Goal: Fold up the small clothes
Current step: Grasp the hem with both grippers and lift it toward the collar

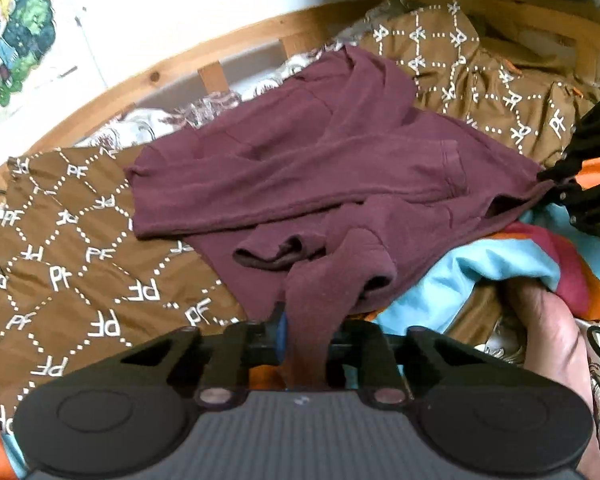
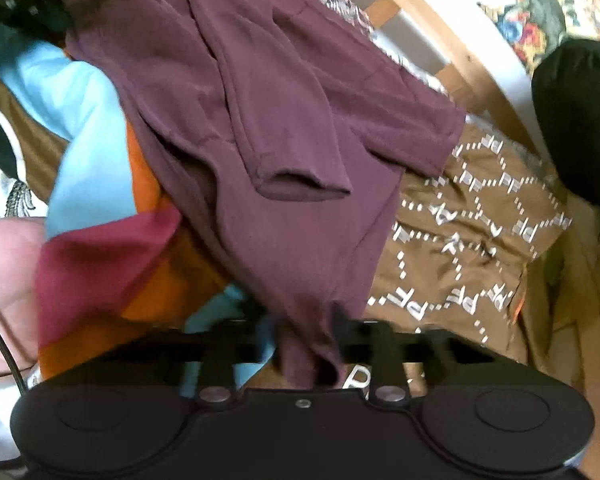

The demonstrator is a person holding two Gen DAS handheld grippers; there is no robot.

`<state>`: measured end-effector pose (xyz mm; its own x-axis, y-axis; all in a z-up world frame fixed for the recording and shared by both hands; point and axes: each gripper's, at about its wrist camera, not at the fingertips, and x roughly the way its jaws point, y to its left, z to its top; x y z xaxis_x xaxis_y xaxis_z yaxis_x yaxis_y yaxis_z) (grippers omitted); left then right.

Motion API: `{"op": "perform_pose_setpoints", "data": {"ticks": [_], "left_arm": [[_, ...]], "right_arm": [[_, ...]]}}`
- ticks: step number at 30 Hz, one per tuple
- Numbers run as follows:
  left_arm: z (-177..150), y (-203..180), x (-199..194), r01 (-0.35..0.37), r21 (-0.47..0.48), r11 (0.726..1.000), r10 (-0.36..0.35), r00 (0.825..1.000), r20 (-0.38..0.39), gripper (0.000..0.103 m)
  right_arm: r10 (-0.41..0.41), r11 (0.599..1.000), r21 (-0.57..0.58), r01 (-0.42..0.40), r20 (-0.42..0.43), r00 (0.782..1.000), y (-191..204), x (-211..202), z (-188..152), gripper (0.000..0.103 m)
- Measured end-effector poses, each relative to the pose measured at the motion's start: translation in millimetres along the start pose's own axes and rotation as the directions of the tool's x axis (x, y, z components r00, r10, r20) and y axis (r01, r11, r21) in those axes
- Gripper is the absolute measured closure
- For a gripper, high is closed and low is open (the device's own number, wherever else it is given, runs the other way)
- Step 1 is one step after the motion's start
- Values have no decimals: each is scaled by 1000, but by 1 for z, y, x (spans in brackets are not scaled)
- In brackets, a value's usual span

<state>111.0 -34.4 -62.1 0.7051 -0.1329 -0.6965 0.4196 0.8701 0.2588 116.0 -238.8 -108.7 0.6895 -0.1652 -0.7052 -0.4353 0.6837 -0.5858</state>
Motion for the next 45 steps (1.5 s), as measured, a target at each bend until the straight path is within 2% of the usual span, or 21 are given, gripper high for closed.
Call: {"op": "perform_pose_setpoints", "data": {"ticks": [2,6,10,12,17,19,21,22,25,29,32,35,37,41,45], "left_arm": [[0,1,-11,-43,21,999,42,998,41,99],[2,5,-36,-108,69,992,101,990,100,100],[3,16,-66,-116,103,988,102,987,125,100],[0,19,-83,-115,137,984,97,986,133,100],[-22,24,-124,-52,204,978,30,994,109,100],[-34,20,-138,6,172,985,-19,997,79,100],[-47,23,-148,105,104,989,-108,994,23,100],[-53,23,-151,128,82,988,-128,992,1,100],[-60,24,-162,151,73,986,-150,989,-17,100],[-38,35,-169,135,65,989,-138,989,44,100],[-13,48,-160,92,63,994,-97,992,84,99],[15,62,-146,47,70,996,-56,990,128,99],[34,74,-128,10,63,998,-19,989,149,99],[75,90,-81,-30,8,1000,28,989,147,99],[104,111,-19,-46,-48,998,52,992,111,99]], "right_arm": [[22,1000,19,-22,18,1000,-3,-2,0,96],[-9,996,86,-1,118,993,-16,-25,-2,98],[-38,975,222,-11,214,976,-38,-68,-12,98],[-55,969,248,-8,247,967,-41,-92,-20,99],[-45,972,233,-24,288,956,-35,-146,-38,99],[-7,976,212,-54,280,960,-28,-167,-48,99],[73,971,200,-129,266,961,-26,-190,-60,99],[114,965,199,-168,259,959,-25,-200,-64,99],[191,954,185,-236,233,954,-20,-229,-73,99],[208,947,196,-256,237,949,-29,-248,-70,99],[139,963,190,-191,258,956,-39,-243,-59,99],[79,969,198,-145,304,949,-61,-222,-43,99],[11,973,214,-85,327,945,-73,-205,-29,99],[-116,961,278,14,355,928,-95,-158,-1,99],[-222,941,322,99,372,901,-106,-97,31,99]]}}
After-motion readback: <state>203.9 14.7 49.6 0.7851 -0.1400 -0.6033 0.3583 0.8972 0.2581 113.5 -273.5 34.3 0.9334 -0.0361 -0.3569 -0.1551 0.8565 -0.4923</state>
